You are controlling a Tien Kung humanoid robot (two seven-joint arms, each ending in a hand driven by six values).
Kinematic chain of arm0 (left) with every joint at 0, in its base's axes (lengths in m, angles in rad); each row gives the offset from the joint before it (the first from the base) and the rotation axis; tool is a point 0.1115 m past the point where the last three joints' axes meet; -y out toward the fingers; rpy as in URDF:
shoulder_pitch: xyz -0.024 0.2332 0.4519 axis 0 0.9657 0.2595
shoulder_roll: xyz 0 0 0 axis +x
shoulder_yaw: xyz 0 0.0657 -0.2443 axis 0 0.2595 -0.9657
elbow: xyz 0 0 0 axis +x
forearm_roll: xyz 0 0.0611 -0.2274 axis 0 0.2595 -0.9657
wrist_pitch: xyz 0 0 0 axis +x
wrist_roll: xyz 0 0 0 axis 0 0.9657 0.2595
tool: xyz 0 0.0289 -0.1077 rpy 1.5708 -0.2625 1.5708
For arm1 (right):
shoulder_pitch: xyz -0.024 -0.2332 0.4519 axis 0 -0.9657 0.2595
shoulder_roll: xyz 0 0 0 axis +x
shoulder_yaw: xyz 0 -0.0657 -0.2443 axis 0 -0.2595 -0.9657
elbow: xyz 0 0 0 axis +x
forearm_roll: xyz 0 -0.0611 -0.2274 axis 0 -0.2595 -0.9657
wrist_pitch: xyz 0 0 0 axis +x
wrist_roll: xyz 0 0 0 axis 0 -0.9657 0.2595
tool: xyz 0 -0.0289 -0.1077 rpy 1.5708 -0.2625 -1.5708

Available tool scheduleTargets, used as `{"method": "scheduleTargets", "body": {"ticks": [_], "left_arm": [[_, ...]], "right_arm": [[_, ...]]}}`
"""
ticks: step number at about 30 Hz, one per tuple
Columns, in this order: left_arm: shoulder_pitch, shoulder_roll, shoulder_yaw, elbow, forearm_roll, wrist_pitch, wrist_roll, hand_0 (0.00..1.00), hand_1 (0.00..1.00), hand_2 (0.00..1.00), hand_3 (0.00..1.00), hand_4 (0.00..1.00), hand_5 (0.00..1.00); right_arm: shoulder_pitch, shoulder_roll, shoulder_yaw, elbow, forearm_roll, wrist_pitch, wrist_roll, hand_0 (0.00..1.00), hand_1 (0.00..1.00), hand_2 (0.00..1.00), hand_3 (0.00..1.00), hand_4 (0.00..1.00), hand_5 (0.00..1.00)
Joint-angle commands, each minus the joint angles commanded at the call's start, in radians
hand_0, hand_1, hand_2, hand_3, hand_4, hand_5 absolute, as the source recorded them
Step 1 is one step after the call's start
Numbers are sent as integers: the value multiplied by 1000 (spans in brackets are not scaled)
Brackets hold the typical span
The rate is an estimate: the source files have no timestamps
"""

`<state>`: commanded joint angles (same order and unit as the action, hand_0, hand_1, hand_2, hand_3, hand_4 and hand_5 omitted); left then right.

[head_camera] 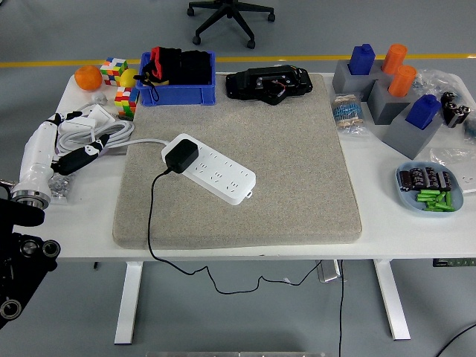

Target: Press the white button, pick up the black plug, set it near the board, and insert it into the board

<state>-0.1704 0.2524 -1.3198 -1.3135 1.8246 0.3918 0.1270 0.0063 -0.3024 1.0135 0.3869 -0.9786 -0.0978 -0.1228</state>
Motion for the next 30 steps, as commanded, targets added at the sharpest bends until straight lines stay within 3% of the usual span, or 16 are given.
{"method": "scheduleTargets", "body": {"ticks": [15, 30], "left_arm": [[32, -23, -128, -9, -9, -11, 14, 871, 895, 838, 777, 860, 461], [41, -32, -150, -13, -17, -18, 16, 867, 887, 834, 772, 855, 442]], "right_arm": [[-13, 7, 19, 2, -7, 3, -5, 556, 480, 499, 501, 641, 387], [-11, 8, 25, 3, -9, 4, -7, 556, 482, 501, 501, 642, 387]]}}
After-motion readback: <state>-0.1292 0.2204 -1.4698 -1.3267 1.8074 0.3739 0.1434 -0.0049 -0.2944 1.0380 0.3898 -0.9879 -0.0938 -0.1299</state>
